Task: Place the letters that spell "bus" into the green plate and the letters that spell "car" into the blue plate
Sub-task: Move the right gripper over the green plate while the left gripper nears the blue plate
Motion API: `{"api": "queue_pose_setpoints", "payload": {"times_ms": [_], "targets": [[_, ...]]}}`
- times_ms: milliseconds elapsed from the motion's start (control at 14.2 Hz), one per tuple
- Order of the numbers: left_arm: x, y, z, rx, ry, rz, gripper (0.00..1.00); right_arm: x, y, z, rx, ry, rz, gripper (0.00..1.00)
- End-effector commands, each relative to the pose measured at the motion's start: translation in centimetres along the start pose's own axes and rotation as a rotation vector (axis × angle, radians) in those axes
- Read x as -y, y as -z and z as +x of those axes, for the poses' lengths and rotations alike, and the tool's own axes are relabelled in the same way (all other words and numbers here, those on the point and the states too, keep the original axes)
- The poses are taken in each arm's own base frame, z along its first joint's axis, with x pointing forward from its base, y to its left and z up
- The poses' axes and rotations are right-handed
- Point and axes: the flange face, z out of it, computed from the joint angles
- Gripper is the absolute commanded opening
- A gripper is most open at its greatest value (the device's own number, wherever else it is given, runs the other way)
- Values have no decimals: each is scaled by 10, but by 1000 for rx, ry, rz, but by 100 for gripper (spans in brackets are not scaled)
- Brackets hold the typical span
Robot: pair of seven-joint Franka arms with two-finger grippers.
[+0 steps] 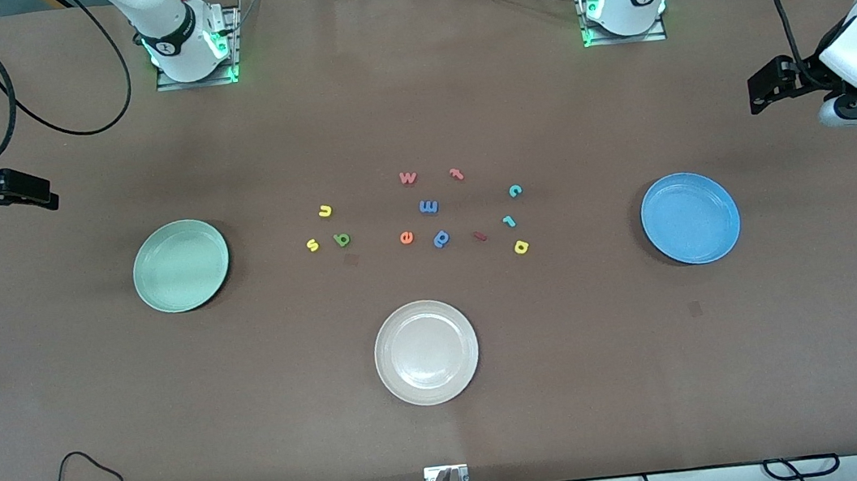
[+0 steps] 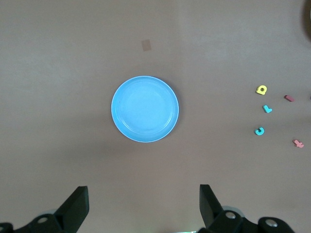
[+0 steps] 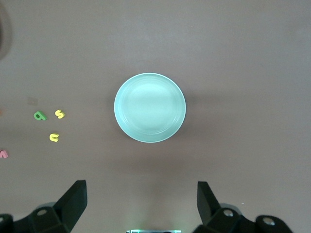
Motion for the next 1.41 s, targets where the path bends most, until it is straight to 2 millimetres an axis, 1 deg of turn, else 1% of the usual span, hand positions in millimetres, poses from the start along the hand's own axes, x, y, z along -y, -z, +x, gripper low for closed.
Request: {"api": "queue_pose_setpoints", "payload": {"times_ms": [0, 422, 492, 562, 633, 703, 773, 844, 914, 1055, 1125, 1195, 1266, 1336], "targets": [[3, 4, -2, -19, -18, 16, 100, -2, 4, 1, 2, 8, -15, 100], [3, 3, -2, -6, -1, 14, 100, -2, -1, 4, 12, 8, -12, 100], [4, -3, -4, 37, -4, 10, 100, 2, -6, 5, 23, 8, -11, 100], [2, -10, -9, 97, -5, 2, 100, 9, -23, 9, 55, 12, -10, 100], [-8, -27, -9, 194, -23, -4, 100, 25, -43, 19, 91, 49, -12, 100], [-13, -39, -11, 264, -31, -25, 100, 48, -55, 24, 108, 84, -17, 100], [-27, -62, -1, 311, -62, -34, 100, 62, -71, 30, 128, 95, -21, 100], [-37, -87, 13, 351, -74, -33, 100, 70, -87, 36, 155, 105, -20, 100], [-49, -103, 26, 330, -90, -31, 100, 78, -108, 43, 187, 105, 0, 100], [-81, -139, 54, 280, -158, -32, 100, 89, -145, 53, 196, 94, 64, 100], [-118, -159, 68, 237, -216, -32, 100, 101, -166, 51, 170, 105, 63, 100], [-150, -177, 78, 197, -244, -28, 100, 118, -184, 49, 151, 98, 56, 100], [-186, -196, 85, 164, -263, -25, 100, 127, -202, 46, 134, 83, 50, 100], [-209, -211, 89, 134, -201, -22, 100, 146, -218, 40, 115, 110, 44, 100]]}}
